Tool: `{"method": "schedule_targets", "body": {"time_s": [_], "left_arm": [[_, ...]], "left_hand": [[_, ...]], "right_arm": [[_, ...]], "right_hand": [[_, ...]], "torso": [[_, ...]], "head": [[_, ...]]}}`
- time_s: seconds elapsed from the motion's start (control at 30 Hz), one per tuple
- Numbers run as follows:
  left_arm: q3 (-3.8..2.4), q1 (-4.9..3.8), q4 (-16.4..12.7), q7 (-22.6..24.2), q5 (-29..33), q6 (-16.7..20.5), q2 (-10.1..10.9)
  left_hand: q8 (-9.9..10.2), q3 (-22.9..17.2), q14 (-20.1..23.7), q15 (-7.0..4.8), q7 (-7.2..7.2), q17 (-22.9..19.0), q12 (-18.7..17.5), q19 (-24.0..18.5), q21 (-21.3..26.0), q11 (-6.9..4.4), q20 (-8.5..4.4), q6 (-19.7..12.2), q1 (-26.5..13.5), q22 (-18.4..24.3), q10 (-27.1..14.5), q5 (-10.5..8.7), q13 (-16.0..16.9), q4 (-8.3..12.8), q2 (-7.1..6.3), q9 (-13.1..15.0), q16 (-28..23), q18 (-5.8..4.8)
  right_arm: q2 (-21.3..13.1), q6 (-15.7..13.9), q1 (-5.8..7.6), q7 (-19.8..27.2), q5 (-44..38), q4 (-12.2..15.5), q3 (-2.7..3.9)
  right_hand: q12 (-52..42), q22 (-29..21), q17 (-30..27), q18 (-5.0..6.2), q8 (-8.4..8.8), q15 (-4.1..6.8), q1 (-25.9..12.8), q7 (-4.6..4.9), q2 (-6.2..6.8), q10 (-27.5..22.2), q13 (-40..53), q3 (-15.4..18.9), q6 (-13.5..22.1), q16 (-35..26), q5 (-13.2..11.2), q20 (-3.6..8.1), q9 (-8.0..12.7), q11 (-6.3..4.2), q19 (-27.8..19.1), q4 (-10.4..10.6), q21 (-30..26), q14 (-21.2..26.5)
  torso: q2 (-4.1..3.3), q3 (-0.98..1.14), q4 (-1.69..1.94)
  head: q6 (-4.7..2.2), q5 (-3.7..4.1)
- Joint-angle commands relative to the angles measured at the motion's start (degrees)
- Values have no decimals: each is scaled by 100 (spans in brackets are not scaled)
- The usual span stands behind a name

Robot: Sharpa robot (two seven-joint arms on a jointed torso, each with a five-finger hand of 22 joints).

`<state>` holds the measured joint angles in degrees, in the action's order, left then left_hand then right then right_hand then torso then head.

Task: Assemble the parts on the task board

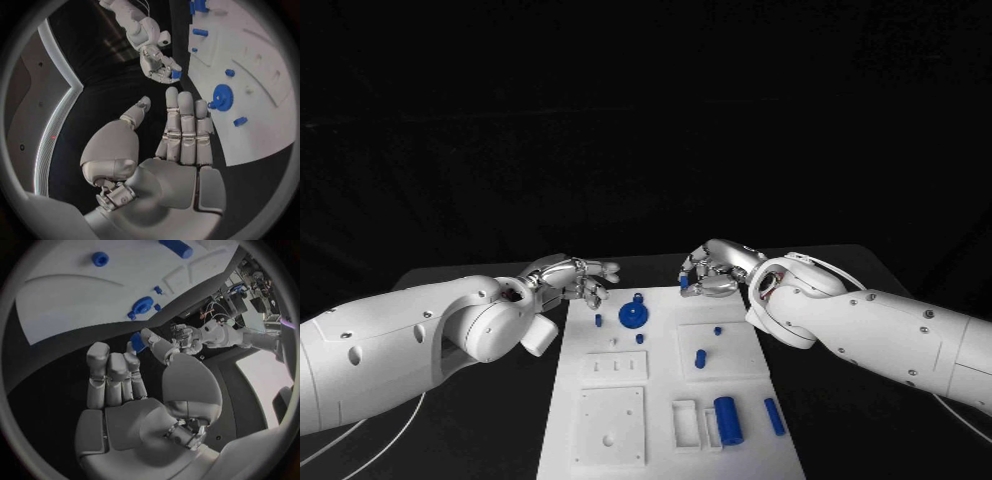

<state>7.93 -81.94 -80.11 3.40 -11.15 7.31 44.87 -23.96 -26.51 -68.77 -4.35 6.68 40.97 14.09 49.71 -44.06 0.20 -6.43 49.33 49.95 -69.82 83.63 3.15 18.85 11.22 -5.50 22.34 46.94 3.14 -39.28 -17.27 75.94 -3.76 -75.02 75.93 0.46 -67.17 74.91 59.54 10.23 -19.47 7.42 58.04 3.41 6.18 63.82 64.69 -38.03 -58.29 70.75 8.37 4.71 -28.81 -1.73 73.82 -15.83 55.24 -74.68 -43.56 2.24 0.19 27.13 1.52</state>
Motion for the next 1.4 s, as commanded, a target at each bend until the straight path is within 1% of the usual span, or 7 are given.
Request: {"method": "schedule_targets", "body": {"time_s": [0.03, 0.13, 0.27, 0.43, 0.73, 1.13, 1.4], "left_arm": [[-5, -32, -69, -665, -486, -152, -48], [-5, -38, -92, -871, -649, -180, -110], [-5, -39, -134, -1025, -873, -190, -171], [-5, -39, -135, -1140, -985, -167, -273], [-5, -39, -154, -1213, -1055, -104, -337], [-5, -39, -154, -1319, -1132, -137, -380], [-5, -39, -136, -1322, -1136, -118, -368]], "left_hand": [[36, -5, -31, -35, -9, 38, 71, 56, -56, -6, -91, 32, -47, 0, 77, -32, 83, -54, -29, 11, 87, 116], [61, -7, -76, -86, -35, 92, 192, 128, -128, -28, -140, 50, -87, -3, 114, -34, 211, -126, -91, 22, 212, 118], [56, 0, -66, -117, -61, 120, 293, 149, -153, -54, -177, 141, -173, 1, 73, -32, 339, -238, -170, 47, 297, 105], [115, -17, -26, -119, -48, 119, 355, 135, -155, -47, -203, 113, -188, 9, -5, -35, 440, -301, -225, 44, 332, 84], [190, -32, 38, -101, -29, 88, 421, 90, -144, -28, -236, 91, -268, 26, -130, -34, 573, -459, -306, 45, 349, 42], [215, -37, 50, -97, -27, 71, 459, 73, -146, -26, -258, 100, -292, 31, -171, -34, 641, -542, -353, 53, 367, 22], [215, -49, 51, -100, -32, 66, 475, 71, -150, -31, -270, 121, -278, 32, -183, -33, 668, -565, -336, 62, 377, 16]], "right_arm": [[81, 120, 2, -433, -385, 109, 2], [184, 130, 2, -474, -469, 179, 2], [341, 151, 0, -454, -485, 258, 2], [472, 170, -3, -528, -609, 308, 1], [605, 227, -10, -566, -759, 381, -1], [687, 239, -43, -603, -859, 472, -4], [701, 303, -48, -613, -870, 473, -12]], "right_hand": [[-1, 78, 6, 477, -7, 39, -7, 127, 65, 45, -11, -58, -156, -11, 40, -3, -120, 4, 47, 19, 22, -16], [5, 76, 6, 477, -1, 37, -36, 127, 96, 52, -12, -73, -163, -13, 67, -8, -124, 5, 55, 48, 22, -21], [12, 73, 7, 477, 8, 37, -95, 127, 138, 64, -13, -72, -167, -16, 95, -13, -128, 5, 68, 100, 23, -28], [14, 73, 7, 477, 11, 37, -109, 127, 143, 66, -13, -69, -168, -16, 93, -13, -129, 5, 71, 111, 23, -30], [15, 73, 8, 477, 11, 38, -117, 125, 147, 71, -13, -67, -172, -16, 91, -12, -132, 4, 77, 118, 25, -34], [16, 73, 8, 477, 11, 40, -112, 122, 149, 76, -13, -72, -179, -15, 101, -10, -135, 1, 82, 117, 27, -38], [16, 73, 9, 477, 11, 41, -113, 121, 152, 80, -13, -74, -183, -15, 110, -10, -137, 0, 85, 119, 28, -39]], "torso": [[51, -11, 12], [71, -17, 16], [91, -17, 16], [93, -17, 13], [84, -15, 14], [85, -18, 21], [85, -22, 19]], "head": [[18, -76], [29, -117], [56, -119], [54, -118], [48, -167], [68, -188], [66, -188]]}}
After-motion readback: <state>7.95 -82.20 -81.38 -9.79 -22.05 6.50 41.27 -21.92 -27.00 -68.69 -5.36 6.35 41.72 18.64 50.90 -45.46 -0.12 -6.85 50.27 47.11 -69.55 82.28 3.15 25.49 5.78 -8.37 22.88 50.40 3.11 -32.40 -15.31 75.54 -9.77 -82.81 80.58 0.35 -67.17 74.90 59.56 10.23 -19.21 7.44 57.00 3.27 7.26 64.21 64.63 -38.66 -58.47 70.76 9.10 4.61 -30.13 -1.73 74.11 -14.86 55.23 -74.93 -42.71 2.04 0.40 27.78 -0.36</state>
